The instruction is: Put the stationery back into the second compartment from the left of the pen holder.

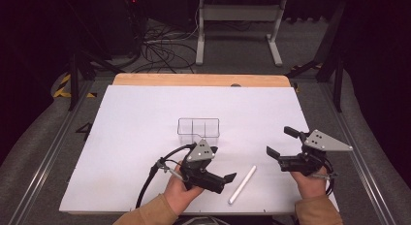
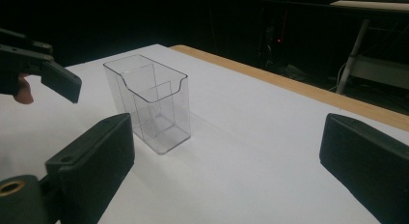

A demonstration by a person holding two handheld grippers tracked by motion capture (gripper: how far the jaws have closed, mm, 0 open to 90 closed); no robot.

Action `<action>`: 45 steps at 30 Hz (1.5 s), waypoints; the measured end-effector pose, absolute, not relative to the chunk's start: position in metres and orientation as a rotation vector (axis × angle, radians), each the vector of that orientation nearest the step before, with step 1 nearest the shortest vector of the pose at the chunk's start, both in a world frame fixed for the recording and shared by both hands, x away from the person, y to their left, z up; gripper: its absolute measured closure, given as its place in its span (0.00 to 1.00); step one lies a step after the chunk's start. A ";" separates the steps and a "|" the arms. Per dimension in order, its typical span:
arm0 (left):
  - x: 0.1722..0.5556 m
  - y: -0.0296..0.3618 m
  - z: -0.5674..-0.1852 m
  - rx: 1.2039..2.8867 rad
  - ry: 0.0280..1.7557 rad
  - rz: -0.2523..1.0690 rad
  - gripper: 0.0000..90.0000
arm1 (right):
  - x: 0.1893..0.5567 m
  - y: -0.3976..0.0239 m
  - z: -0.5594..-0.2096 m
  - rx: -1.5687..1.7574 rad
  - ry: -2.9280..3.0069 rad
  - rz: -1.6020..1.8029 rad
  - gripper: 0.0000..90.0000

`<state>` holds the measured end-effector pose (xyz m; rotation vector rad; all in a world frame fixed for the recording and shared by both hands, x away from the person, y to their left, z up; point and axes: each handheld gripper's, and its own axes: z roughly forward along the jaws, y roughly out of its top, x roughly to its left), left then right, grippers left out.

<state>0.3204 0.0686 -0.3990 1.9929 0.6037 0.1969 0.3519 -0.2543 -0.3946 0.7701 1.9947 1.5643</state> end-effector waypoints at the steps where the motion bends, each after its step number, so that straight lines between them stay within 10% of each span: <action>1: 0.321 0.065 -0.399 1.995 0.614 0.169 0.05 | 0.352 -0.254 -0.395 0.770 1.995 1.562 0.06; 45: 0.331 -0.013 -0.432 2.335 0.717 0.107 0.28 | 0.352 -0.255 -0.396 0.744 2.007 1.572 0.06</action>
